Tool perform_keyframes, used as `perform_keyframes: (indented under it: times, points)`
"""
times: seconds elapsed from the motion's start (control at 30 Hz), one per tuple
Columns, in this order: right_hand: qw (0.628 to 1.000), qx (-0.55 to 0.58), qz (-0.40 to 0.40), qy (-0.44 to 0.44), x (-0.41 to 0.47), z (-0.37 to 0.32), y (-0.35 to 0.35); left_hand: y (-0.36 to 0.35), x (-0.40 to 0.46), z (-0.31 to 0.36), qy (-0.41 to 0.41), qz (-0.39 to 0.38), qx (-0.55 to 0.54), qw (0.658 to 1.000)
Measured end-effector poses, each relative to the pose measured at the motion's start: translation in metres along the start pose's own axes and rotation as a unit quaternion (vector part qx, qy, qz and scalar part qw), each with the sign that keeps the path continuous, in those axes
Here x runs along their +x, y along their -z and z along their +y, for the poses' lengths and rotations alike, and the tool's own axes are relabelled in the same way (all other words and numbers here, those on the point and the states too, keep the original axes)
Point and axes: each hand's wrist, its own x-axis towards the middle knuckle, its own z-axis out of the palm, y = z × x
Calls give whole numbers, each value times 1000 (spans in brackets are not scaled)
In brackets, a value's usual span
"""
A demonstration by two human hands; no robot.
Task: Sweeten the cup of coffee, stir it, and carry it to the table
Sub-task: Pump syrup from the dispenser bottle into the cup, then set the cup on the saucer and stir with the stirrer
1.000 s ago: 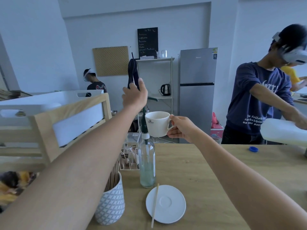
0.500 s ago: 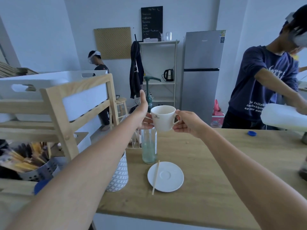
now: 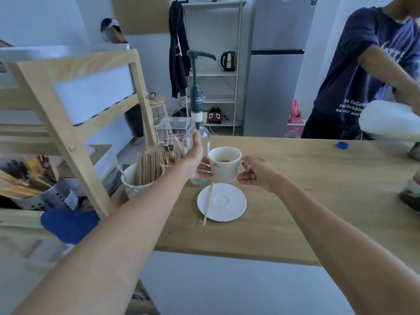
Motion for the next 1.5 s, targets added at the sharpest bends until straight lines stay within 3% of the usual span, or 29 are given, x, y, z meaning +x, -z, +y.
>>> perform_keyframes:
  times: [0.4, 0.9, 1.0, 1.07, 1.13, 1.2, 1.37, 1.5]
  points:
    - [997, 43, -19, -57, 11, 65, -4, -7, 28, -53, 55, 16, 4, 998]
    - [995, 65, -27, -75, 11, 93, -4, -9, 38, -73, 29, 12, 39, 999]
    - [996, 8, -22, -83, 5, 87, -5, -6, 36, -75, -15, 28, 107, 994]
    - [993, -89, 37, -65, 0, 85, -7, -1, 34, -81, -90, 89, 221, 967]
    - [964, -228, 139, 9, -6, 88, -12, 7, 31, -92, -159, 152, 328, 919]
    - [918, -332, 185, 110, -18, 93, -23, 17, 37, -108, -190, 176, 385, 886]
    - [831, -484, 87, 262, -33, 114, -59, 28, 44, -150, -187, 126, 453, 863]
    - [783, -539, 28, 311, -25, 125, -71, 31, 50, -165, -190, 119, 464, 857]
